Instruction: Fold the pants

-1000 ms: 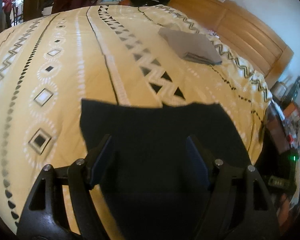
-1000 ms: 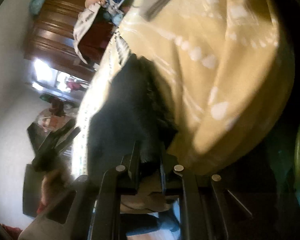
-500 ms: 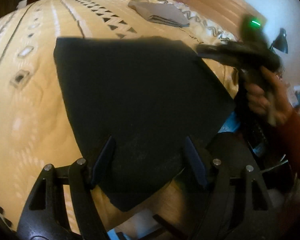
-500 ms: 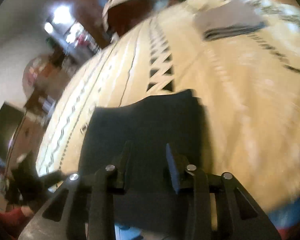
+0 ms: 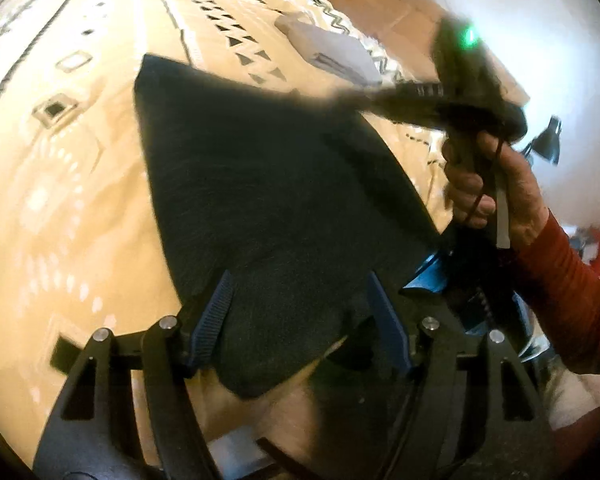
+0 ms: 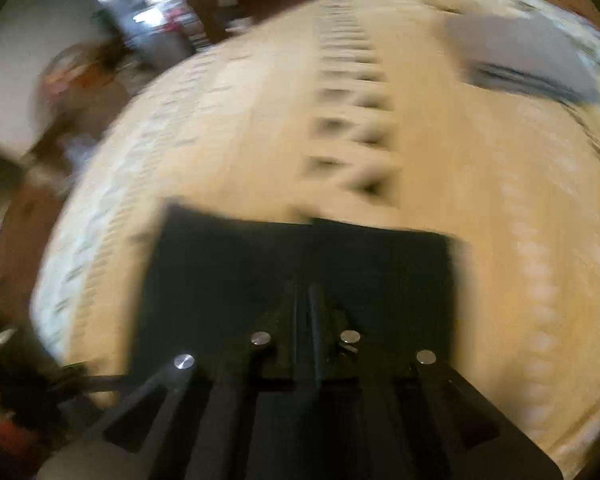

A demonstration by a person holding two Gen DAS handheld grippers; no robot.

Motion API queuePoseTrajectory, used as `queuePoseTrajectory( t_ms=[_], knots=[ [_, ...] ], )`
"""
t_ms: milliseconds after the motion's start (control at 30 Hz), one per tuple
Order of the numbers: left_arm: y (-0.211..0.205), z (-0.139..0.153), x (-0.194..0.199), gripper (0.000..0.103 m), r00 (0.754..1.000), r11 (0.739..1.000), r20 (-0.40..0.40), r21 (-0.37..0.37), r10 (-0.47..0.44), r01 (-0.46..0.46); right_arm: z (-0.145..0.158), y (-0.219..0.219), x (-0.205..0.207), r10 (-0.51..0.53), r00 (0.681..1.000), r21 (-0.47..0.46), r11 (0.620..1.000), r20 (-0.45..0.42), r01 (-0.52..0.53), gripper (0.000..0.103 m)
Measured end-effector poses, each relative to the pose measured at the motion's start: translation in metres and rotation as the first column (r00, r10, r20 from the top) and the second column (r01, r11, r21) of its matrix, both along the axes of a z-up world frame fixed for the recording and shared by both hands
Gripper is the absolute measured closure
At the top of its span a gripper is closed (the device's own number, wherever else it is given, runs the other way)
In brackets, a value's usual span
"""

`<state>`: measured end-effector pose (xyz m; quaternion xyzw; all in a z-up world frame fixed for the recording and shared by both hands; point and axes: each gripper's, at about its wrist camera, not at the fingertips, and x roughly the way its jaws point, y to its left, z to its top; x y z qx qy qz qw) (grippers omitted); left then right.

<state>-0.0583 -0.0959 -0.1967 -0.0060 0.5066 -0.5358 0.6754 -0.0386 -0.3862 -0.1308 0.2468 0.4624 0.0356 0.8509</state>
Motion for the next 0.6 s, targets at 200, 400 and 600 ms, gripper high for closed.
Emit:
queuePoseTrajectory(
  t_ms=[200, 400, 600],
  knots=[
    [0.017, -0.02, -0.005, 0.033, 1.0, 1.0, -0.02, 0.019, 0.009, -0.009, -0.034, 0.086, 0.113, 0.232, 0.968, 0.012, 0.973, -0.091, -0.232, 0.094],
    [0.023, -0.027, 0.0, 0.033, 0.998, 1.0, -0.055, 0.002, 0.029, -0.029, -0.078, 0.078, 0.136, 0.17, 0.976, 0.084, 0.984, -0.136, -0.159, 0.103],
    [0.058, -0.022, 0.011, 0.033, 0.989, 0.993, -0.09, -0.011, 0.116, -0.118, -0.036, 0.113, 0.072, 0.242, 0.969, 0.066, 0.969, -0.055, -0.238, 0.096]
  ],
)
